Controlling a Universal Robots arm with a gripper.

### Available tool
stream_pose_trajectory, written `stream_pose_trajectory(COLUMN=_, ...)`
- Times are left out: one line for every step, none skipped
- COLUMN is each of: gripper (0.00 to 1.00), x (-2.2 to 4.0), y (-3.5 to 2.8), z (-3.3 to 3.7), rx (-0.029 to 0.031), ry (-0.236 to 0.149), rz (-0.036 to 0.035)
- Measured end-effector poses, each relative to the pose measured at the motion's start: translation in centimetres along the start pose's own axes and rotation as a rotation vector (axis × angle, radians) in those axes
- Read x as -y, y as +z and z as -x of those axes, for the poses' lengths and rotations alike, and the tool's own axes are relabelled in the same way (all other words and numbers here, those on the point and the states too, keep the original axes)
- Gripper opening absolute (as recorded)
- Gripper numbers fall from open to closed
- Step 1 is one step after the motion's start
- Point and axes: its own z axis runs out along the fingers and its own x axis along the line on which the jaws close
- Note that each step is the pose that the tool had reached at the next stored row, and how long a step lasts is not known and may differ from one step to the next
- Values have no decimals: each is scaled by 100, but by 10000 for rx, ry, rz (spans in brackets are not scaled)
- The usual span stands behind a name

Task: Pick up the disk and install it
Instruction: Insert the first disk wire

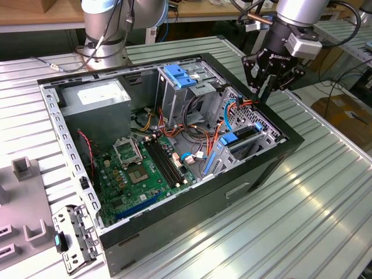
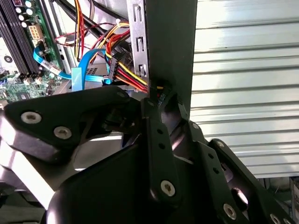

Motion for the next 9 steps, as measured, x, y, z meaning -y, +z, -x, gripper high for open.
stream_pose_trajectory(gripper=31, x=0, y=-4, z=0, rx=-1, ry=0, rz=1)
stream_pose_trajectory(gripper=25, x=-1, y=-30, z=-2, rx=-1, ry=0, rz=1)
stream_pose_trajectory(gripper=18, x=-3, y=-71, z=-4, rx=0, ry=-1, rz=0)
stream_pose_trajectory(gripper=17, x=-5, y=-112, z=-7, rx=0, ry=-1, rz=-1)
stream_pose_trajectory(gripper=17, x=-5, y=-118, z=-7, rx=1, ry=-1, rz=-1)
stream_pose_trajectory(gripper=17, x=-5, y=-123, z=-7, rx=1, ry=-1, rz=-1)
stream_pose_trajectory(gripper=17, x=-6, y=-123, z=-7, rx=1, ry=-1, rz=-2)
stream_pose_trajectory(gripper=17, x=-7, y=-124, z=-6, rx=1, ry=-2, rz=0)
stream_pose_trajectory(gripper=17, x=-9, y=-124, z=-3, rx=0, ry=-1, rz=0)
